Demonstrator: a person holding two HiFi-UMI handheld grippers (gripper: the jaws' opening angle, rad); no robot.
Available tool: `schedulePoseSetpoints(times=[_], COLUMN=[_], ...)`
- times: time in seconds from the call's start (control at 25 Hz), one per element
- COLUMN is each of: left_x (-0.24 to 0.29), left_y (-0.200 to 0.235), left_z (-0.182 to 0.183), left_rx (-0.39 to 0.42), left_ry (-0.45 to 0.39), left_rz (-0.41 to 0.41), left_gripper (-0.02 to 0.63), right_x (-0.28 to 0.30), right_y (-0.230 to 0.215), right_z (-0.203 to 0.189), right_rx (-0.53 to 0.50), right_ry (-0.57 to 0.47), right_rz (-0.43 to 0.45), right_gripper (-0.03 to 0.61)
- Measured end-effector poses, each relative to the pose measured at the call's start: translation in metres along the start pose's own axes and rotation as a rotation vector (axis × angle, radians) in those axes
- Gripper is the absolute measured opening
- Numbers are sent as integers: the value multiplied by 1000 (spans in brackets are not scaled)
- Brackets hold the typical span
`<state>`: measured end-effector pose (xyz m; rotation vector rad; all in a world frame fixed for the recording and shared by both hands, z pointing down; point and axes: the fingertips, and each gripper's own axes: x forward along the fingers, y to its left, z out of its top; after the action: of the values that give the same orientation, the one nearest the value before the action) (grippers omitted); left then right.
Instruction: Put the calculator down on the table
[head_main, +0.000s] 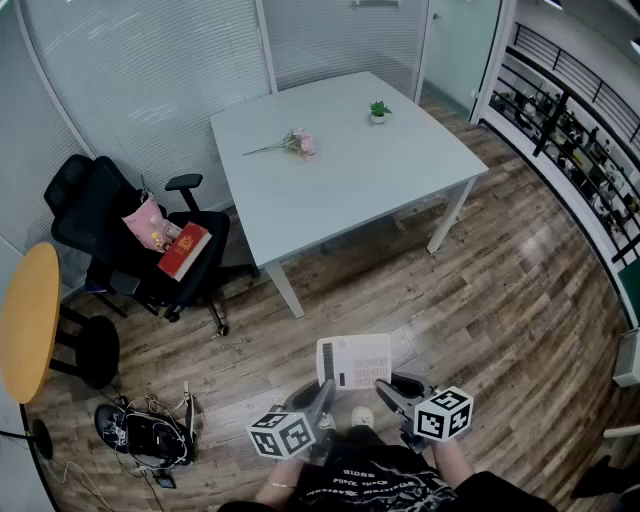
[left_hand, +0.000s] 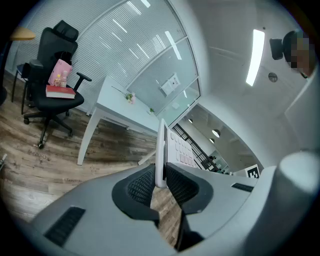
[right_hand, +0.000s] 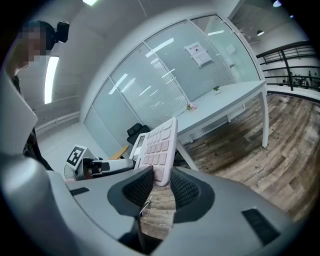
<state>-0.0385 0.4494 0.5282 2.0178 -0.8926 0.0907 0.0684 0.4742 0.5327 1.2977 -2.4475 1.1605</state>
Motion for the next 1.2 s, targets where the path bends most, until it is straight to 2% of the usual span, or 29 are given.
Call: schedulePoseSetpoints(times=[0.28,0.56,0.88,1.2], left_x=[-20,-34,-50,-31], left_y=[10,17,37,51], left_z=[2,10,17,28], left_rx=[-9,48,48,69], left_ry=[1,13,49,68], left_rz=[-3,-32,-40,-29], left_gripper=[78,78,78,80], right_x=[6,14,34,53], right_y=[22,39,55,39], right_z=[-7,-11,-21,-12], right_rx=[15,42,90,96], right_ry=[-20,-75,-103,-97], right_rz=[3,-15,-23,-14], right_gripper=[115,126,127,127])
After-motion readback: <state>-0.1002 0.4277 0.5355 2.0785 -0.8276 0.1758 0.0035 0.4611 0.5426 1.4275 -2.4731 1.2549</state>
